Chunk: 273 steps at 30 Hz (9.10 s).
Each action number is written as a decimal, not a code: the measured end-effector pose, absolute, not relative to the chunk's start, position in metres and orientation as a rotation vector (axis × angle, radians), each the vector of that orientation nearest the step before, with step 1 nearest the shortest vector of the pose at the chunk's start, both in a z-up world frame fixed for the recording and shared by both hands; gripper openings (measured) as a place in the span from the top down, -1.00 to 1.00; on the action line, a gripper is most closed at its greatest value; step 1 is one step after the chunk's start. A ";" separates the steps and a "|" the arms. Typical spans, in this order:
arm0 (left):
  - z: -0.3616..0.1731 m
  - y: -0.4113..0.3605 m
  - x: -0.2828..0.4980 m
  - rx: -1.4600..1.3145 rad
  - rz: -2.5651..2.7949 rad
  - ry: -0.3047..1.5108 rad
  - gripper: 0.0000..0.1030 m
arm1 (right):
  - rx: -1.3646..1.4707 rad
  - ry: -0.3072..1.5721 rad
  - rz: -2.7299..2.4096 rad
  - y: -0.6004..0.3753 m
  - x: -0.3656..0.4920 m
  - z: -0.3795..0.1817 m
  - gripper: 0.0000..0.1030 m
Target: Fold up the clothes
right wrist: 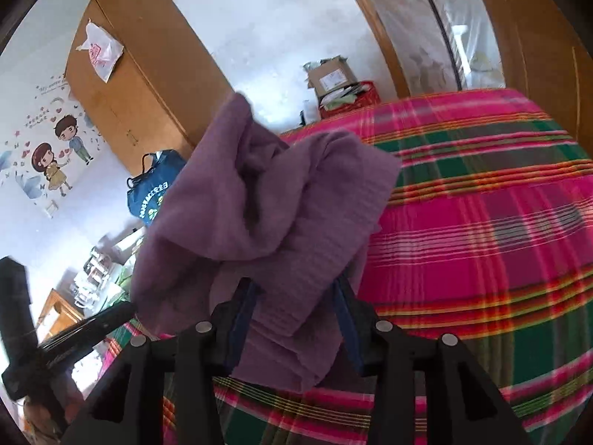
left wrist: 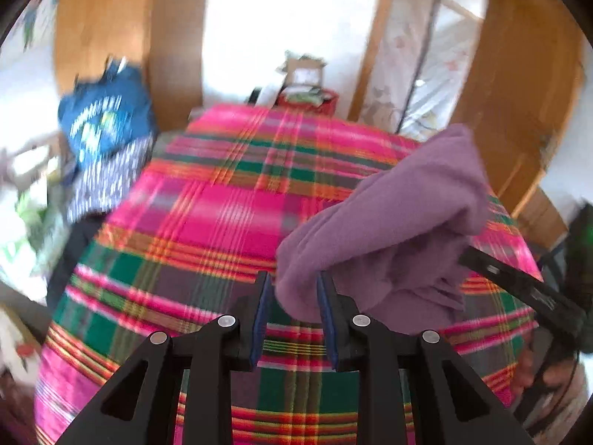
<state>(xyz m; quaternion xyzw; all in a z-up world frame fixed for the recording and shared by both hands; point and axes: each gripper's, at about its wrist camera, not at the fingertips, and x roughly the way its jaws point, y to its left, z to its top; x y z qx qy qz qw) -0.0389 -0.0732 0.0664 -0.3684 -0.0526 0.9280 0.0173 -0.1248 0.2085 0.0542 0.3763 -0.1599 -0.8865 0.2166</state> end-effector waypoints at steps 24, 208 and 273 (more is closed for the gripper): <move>0.061 -0.020 -0.066 -1.010 2.607 0.051 0.24 | 0.903 -0.539 -2.268 0.191 -0.140 0.088 0.65; -0.001 -0.183 0.009 -1.379 2.646 -0.911 0.86 | 1.107 -0.742 -2.119 0.300 -0.035 0.042 0.07; -0.025 -0.233 0.020 -1.371 2.593 -1.068 0.77 | 0.955 -0.327 -1.968 0.040 -0.235 0.152 0.72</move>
